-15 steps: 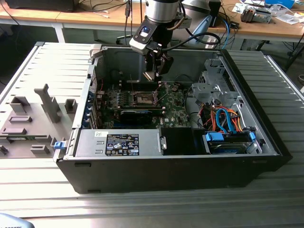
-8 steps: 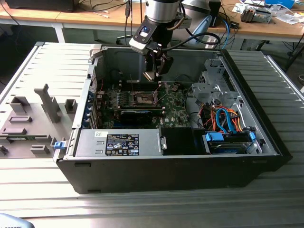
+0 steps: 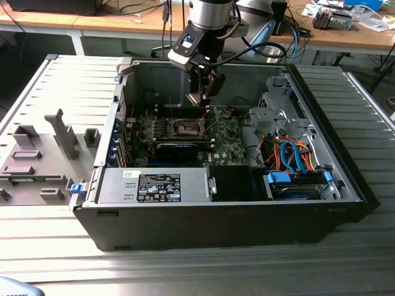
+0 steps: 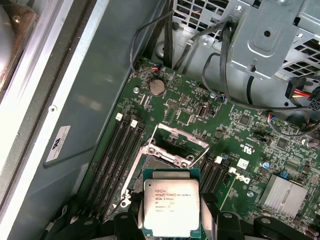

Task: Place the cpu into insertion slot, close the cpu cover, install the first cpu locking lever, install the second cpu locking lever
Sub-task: 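Place the cpu into insertion slot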

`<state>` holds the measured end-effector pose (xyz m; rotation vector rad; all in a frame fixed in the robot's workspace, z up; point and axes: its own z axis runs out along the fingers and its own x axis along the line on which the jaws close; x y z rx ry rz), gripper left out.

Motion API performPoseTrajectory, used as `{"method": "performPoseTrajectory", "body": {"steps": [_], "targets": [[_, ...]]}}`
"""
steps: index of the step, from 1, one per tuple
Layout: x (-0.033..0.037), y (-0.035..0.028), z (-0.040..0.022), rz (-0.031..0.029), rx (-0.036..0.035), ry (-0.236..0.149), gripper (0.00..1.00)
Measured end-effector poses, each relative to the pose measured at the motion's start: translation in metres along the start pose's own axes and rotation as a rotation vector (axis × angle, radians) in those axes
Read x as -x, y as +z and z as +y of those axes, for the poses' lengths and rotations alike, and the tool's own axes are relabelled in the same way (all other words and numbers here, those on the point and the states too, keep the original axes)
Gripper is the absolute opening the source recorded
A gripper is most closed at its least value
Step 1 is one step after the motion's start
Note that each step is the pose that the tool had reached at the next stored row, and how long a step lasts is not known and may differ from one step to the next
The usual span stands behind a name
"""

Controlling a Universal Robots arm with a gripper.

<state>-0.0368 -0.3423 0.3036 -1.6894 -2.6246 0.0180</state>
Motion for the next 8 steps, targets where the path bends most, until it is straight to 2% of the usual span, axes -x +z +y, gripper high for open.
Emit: {"method": "performPoseTrajectory", "body": {"steps": [8], "targets": [[0.0,0.0001,0.0,0.0002,0.0001,0.013,0.55]]}}
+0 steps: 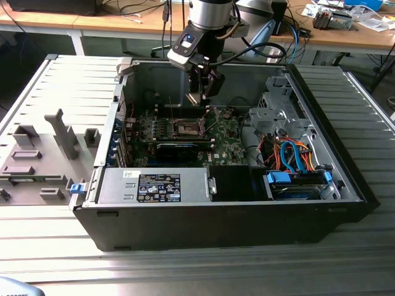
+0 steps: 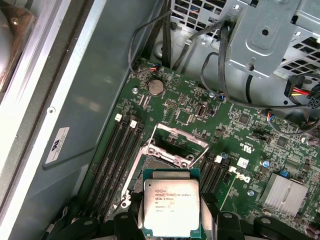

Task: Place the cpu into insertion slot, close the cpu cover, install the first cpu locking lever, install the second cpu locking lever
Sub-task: 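Place the cpu into insertion slot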

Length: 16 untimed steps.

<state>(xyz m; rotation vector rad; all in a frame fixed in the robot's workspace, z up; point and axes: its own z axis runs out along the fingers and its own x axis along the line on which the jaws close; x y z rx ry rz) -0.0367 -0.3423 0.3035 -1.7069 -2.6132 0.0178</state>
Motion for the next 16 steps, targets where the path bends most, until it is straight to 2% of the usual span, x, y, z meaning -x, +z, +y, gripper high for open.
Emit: {"method": "performPoseTrajectory", "body": {"steps": [16], "targets": [[0.0,0.0,0.0,0.0003,0.0001,0.017,0.55]]}}
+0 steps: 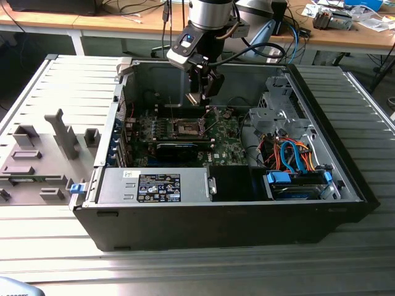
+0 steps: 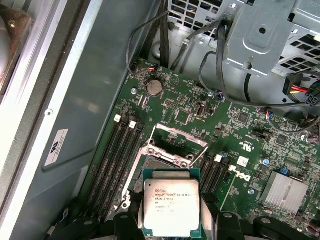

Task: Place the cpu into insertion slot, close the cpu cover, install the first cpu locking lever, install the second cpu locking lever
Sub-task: 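Place the cpu into insertion slot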

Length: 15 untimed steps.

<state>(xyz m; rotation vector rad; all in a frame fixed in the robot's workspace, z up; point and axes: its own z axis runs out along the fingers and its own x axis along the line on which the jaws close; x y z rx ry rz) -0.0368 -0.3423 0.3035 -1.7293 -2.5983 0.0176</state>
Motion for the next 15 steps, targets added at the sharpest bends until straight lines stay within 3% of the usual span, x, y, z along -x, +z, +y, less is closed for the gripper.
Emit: {"method": "performPoseTrajectory", "body": {"steps": [9,15], "targets": [[0.0,0.0006,0.0,0.0001,0.0001,0.006,0.55],[0.0,0.0015,0.0001,0.0006,0.0003,0.03,0.55]]}}
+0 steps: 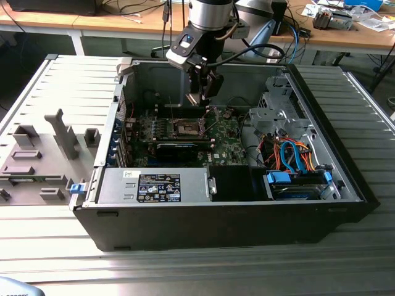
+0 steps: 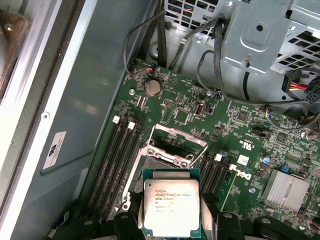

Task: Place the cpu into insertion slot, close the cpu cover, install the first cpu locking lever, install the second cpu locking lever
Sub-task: 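Place the cpu into insertion slot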

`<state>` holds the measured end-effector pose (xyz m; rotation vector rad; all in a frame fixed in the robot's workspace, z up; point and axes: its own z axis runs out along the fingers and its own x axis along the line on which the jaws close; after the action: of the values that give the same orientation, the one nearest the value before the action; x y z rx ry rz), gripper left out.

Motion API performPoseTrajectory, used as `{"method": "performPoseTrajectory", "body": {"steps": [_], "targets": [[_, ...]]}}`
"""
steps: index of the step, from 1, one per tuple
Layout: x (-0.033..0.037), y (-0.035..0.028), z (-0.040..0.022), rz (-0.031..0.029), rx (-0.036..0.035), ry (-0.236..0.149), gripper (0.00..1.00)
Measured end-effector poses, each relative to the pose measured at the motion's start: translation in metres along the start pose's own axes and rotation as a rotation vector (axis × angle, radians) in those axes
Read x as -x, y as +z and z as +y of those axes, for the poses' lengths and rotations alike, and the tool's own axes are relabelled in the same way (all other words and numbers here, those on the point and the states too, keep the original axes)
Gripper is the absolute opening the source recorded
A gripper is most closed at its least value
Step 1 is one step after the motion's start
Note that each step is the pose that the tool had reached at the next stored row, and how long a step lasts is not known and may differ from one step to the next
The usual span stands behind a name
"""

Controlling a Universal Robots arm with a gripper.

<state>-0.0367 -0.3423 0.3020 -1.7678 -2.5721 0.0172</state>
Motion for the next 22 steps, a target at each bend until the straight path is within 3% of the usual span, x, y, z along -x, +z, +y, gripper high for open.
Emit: {"method": "performPoseTrajectory", "body": {"steps": [22], "targets": [[0.0,0.0016,0.0,0.0009,0.0005,0.046,0.55]]}}
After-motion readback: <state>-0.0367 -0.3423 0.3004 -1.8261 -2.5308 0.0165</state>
